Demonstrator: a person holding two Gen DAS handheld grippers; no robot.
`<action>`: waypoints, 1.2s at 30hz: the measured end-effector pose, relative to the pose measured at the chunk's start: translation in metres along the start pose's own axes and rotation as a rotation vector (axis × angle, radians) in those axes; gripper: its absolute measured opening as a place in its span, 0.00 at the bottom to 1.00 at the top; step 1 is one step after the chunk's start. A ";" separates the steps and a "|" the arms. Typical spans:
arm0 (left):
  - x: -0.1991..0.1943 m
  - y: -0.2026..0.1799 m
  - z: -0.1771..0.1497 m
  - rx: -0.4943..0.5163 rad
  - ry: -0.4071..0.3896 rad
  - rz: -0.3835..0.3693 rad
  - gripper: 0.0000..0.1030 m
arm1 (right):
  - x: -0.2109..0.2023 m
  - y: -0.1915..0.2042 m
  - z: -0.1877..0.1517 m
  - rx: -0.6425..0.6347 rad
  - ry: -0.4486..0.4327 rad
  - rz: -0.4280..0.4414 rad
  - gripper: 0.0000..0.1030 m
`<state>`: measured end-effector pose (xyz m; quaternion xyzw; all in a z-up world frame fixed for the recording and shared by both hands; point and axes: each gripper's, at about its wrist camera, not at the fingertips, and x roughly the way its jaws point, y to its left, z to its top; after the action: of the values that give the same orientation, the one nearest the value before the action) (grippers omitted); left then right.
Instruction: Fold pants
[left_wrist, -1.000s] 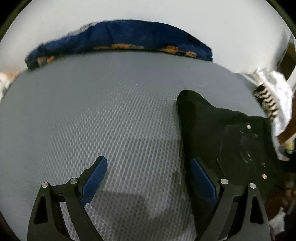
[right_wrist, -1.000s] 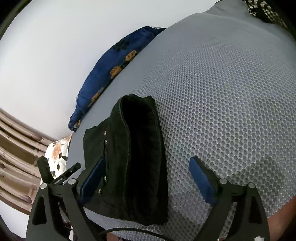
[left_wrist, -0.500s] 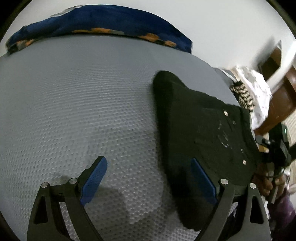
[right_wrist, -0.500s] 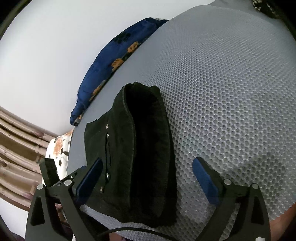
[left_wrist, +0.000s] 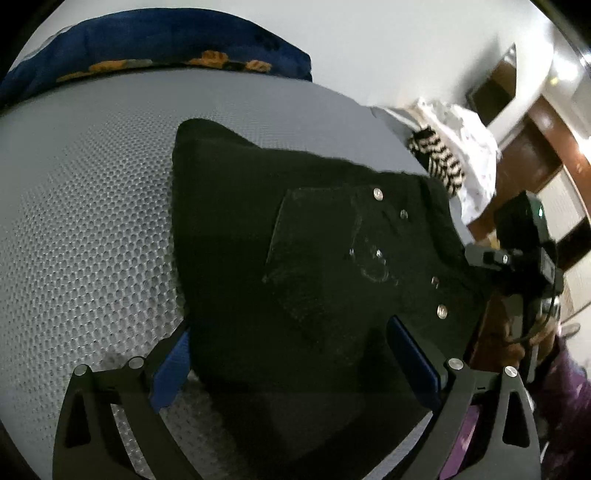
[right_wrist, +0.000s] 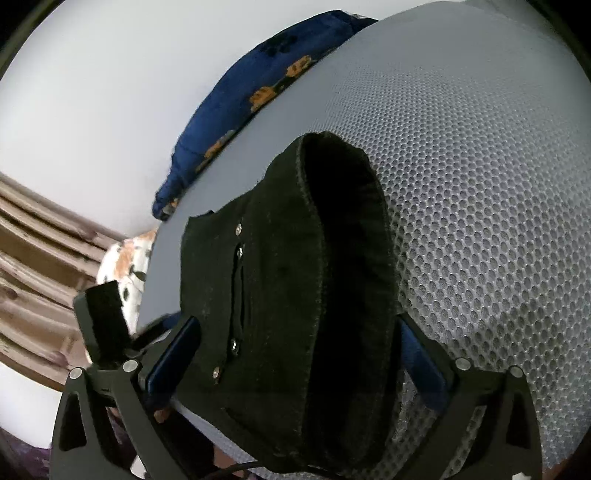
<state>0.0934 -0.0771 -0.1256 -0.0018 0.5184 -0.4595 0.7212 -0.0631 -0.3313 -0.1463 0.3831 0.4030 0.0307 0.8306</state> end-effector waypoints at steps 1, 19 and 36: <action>0.000 0.001 0.001 -0.009 -0.005 -0.011 0.93 | 0.000 -0.001 0.000 -0.005 -0.002 -0.005 0.93; -0.022 0.056 0.007 -0.188 -0.021 -0.092 0.79 | -0.024 -0.034 0.011 0.066 0.003 -0.016 0.81; -0.038 0.031 -0.005 -0.086 -0.104 -0.010 0.26 | 0.010 0.022 -0.015 -0.031 0.048 0.051 0.33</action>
<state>0.1083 -0.0315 -0.1149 -0.0590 0.4995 -0.4397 0.7441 -0.0613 -0.3027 -0.1437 0.3794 0.4124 0.0672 0.8255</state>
